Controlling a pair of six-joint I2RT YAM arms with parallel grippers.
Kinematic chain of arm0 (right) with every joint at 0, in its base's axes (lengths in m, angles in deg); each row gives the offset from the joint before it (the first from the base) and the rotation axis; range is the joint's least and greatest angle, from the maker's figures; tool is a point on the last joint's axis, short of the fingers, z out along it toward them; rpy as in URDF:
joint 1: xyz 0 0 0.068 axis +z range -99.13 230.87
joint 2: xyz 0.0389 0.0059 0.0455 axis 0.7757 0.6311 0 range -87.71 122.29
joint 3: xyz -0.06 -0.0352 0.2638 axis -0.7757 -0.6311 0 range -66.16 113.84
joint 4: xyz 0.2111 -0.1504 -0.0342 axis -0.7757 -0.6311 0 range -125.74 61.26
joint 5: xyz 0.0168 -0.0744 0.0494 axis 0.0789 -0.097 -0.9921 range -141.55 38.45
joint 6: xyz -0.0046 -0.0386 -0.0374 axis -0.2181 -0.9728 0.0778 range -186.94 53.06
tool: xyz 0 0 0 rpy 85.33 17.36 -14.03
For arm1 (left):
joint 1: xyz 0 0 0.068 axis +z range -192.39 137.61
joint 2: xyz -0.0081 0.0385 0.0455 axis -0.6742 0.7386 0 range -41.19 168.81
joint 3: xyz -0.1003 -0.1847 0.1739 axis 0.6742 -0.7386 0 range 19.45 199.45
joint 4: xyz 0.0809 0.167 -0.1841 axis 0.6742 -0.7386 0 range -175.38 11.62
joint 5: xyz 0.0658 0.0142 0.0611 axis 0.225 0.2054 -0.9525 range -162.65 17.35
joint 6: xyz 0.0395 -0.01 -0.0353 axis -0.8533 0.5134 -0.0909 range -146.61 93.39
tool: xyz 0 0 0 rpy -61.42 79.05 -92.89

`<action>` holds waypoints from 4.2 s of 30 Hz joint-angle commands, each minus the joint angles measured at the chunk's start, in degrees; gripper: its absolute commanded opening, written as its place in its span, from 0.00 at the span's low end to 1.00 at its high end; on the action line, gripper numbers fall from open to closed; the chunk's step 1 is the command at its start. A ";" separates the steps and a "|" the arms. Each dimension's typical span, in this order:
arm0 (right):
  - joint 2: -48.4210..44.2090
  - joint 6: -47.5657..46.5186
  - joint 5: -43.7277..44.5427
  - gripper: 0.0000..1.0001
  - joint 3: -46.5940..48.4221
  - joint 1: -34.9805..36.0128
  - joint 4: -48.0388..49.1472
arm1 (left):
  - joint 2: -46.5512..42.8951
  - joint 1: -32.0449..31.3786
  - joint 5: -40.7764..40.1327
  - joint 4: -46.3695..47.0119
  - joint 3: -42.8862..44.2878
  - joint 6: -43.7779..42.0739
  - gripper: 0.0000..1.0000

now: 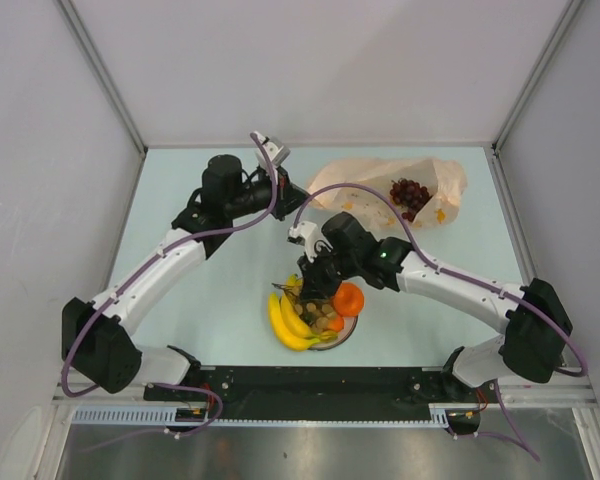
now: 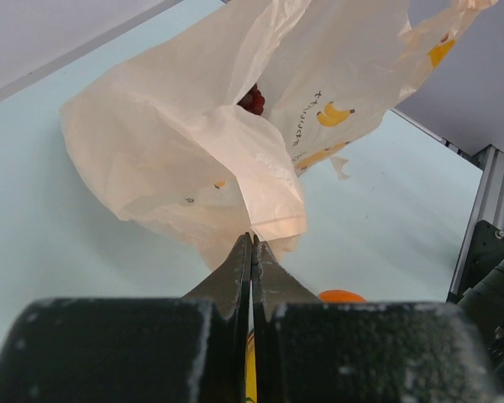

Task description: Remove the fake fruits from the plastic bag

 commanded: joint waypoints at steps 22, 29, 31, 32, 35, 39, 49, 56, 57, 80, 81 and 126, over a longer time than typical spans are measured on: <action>1.36 1.67 0.02 0.31 0.35 1.69 -3.70 | -2.86 0.65 1.73 4.35 -0.71 1.92 0.00; -0.74 -2.02 0.54 0.69 0.43 1.43 -3.26 | -2.59 0.65 1.82 4.70 -1.15 2.09 0.00; -2.41 -4.64 -0.85 0.73 1.39 0.82 -3.87 | -2.15 0.65 1.82 4.70 -1.06 2.09 0.00; -3.20 -5.09 -2.08 0.74 1.92 -0.75 -4.57 | -2.06 0.65 1.91 4.79 -1.06 2.18 0.00; -5.84 -10.16 -9.80 0.76 6.64 -2.78 -8.85 | -1.62 0.65 1.99 4.79 -0.71 2.27 0.00; -6.89 -18.62 -16.13 0.74 19.05 -7.60 -21.87 | -0.92 0.65 1.99 4.53 -0.18 2.27 0.00; -9.18 -22.31 -7.48 0.22 22.17 -24.50 -21.46 | -2.68 0.65 3.58 4.09 -2.03 4.82 0.00; -6.02 -27.33 17.97 0.18 6.97 -22.56 -11.28 | -3.12 0.56 5.68 6.28 -4.31 8.07 0.00; -5.67 -27.68 21.34 0.18 4.85 -22.39 -8.82 | -3.20 0.56 5.95 6.55 -4.49 8.51 0.00; -3.57 -35.94 8.18 0.33 7.20 -25.03 -6.52 | -6.55 -0.67 7.97 9.36 -11.52 10.80 0.00; -2.77 -36.73 9.67 0.28 7.20 -24.76 -6.25 | -6.55 -0.67 7.97 9.62 -11.52 11.06 0.01; 53.56 -61.17 48.79 0.48 38.91 -34.69 14.59 | -0.39 -0.67 10.70 8.83 -5.46 11.50 0.00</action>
